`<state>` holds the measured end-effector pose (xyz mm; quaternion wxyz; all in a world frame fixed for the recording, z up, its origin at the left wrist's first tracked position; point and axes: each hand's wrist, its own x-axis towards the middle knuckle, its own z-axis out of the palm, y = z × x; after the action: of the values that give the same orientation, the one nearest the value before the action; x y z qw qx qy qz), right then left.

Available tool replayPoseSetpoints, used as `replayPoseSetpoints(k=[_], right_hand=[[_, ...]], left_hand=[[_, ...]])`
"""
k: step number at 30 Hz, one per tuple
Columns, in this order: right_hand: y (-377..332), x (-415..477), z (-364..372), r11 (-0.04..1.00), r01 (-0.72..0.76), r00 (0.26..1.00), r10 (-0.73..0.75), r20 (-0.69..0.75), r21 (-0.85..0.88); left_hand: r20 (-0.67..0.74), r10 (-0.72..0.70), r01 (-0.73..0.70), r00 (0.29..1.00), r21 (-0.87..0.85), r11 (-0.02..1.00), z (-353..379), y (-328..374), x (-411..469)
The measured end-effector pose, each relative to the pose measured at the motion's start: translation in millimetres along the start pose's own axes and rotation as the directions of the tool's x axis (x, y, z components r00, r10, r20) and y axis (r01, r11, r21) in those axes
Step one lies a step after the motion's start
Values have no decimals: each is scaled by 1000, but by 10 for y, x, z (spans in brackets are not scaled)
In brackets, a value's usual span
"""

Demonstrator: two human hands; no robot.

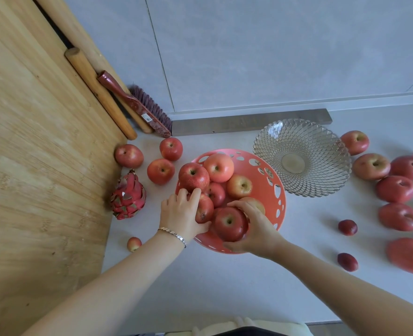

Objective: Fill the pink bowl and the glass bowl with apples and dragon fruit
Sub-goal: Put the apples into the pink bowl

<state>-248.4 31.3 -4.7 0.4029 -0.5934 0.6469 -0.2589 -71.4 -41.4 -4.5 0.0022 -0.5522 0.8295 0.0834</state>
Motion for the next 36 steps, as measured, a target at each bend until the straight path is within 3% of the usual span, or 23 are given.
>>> replayPoseSetpoints(k=[8, 14, 18, 21, 24, 26, 28, 30, 32, 34, 36], right_hand=[[-14, -28, 58, 996, 83, 981, -76, 179, -31], [15, -15, 51, 982, 150, 972, -126, 198, -110], [49, -69, -35, 982, 104, 987, -82, 136, -160], [43, -75, -76, 951, 103, 986, -58, 158, -293], [94, -40, -147, 852, 163, 976, -65, 209, -497], [141, -39, -199, 819, 196, 962, -55, 266, -539], [144, -44, -214, 802, 205, 953, -32, 303, -561], [78, -29, -200, 818, 170, 953, 6, 303, -550], [-20, 1, -183, 866, 118, 970, 6, 245, -487], [-125, 39, -170, 899, 96, 985, -24, 171, -427], [-208, 83, -157, 922, 80, 991, -32, 131, -378]], left_hand=[[74, 26, -20, 997, -83, 996, -94, -62, 28], [84, 60, -55, 995, -61, 997, -102, -109, 38], [19, 114, -113, 993, -43, 993, -25, -90, 10], [93, 73, -76, 993, 26, 997, 9, -47, 4], [116, 48, -54, 992, 50, 997, -11, -32, -8], [132, 44, -50, 990, 45, 998, -44, -36, -32], [38, 64, -62, 997, -41, 997, -79, -69, -61], [-164, 70, -105, 984, -215, 971, -113, -141, -103], [-338, 21, -117, 941, -267, 957, -102, -290, -178], [-340, -171, 70, 925, -288, 955, -25, -473, -323], [-111, -451, 404, 886, -293, 866, 98, -666, -461]])
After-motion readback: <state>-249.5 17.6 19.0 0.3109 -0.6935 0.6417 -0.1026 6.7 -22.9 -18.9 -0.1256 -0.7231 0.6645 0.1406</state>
